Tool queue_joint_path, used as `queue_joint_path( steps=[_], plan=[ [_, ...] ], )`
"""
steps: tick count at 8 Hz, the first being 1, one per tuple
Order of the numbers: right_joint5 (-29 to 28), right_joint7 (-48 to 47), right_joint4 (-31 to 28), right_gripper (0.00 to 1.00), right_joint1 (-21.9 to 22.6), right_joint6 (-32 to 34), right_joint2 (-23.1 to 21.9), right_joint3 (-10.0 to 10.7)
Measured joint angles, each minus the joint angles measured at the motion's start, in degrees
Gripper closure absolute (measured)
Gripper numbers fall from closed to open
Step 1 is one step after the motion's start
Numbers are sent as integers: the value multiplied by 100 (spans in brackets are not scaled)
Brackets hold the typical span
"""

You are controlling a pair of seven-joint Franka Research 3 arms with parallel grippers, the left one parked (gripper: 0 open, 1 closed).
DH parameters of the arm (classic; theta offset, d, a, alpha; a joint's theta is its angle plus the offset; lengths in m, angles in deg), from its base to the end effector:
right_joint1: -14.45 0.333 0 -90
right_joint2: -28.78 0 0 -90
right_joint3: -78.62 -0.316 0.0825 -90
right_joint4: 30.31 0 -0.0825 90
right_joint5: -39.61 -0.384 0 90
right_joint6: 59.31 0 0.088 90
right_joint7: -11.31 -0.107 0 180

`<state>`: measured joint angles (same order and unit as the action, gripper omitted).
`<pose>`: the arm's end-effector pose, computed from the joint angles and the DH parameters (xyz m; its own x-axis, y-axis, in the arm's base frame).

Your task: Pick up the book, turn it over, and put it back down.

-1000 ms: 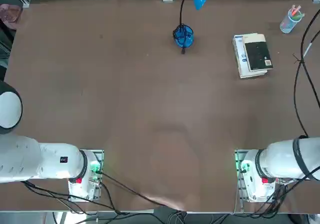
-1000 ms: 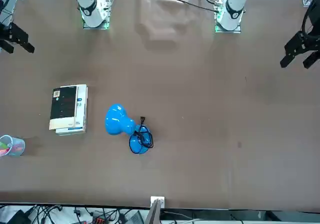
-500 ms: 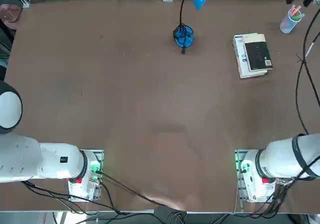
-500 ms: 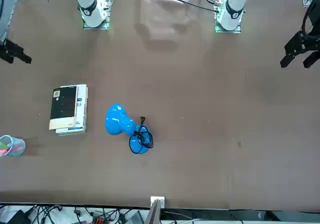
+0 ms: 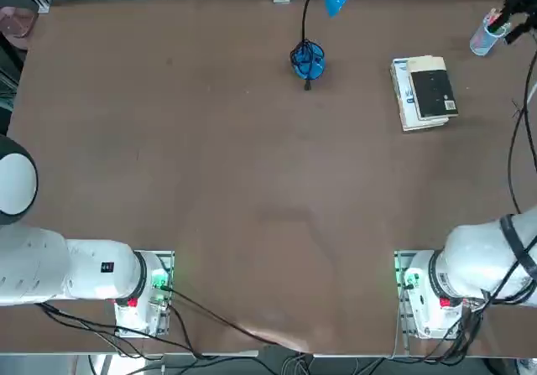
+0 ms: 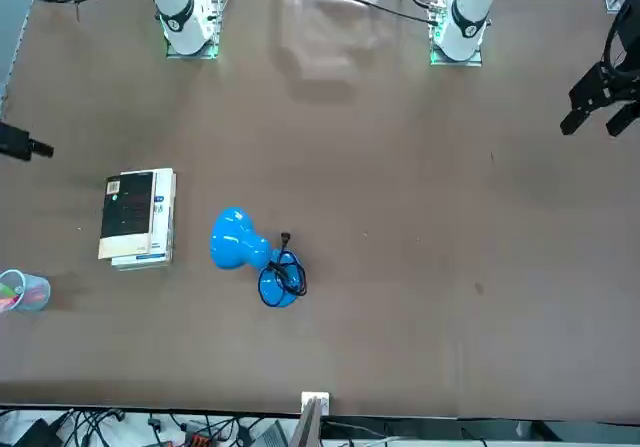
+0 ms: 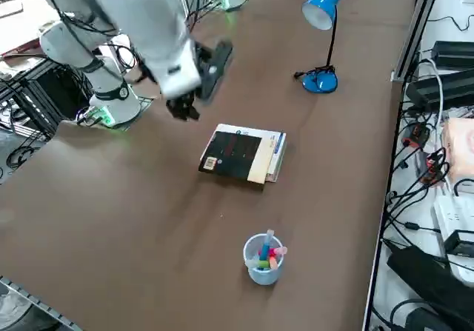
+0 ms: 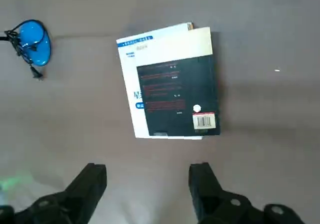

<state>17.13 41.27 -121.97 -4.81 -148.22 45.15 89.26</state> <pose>0.5537 -0.2581 0.4510 0.9922 -0.0301 -0.1211 -0.0802 -0.8973 -0.4340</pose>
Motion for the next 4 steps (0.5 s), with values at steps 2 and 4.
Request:
queue_joint_path(
  steps=[2,4],
  plan=[
    [-670,748,-127,0,-449,23,506,1],
    [-1362,1372,-275,0,-823,36,1058,-1]
  ],
)
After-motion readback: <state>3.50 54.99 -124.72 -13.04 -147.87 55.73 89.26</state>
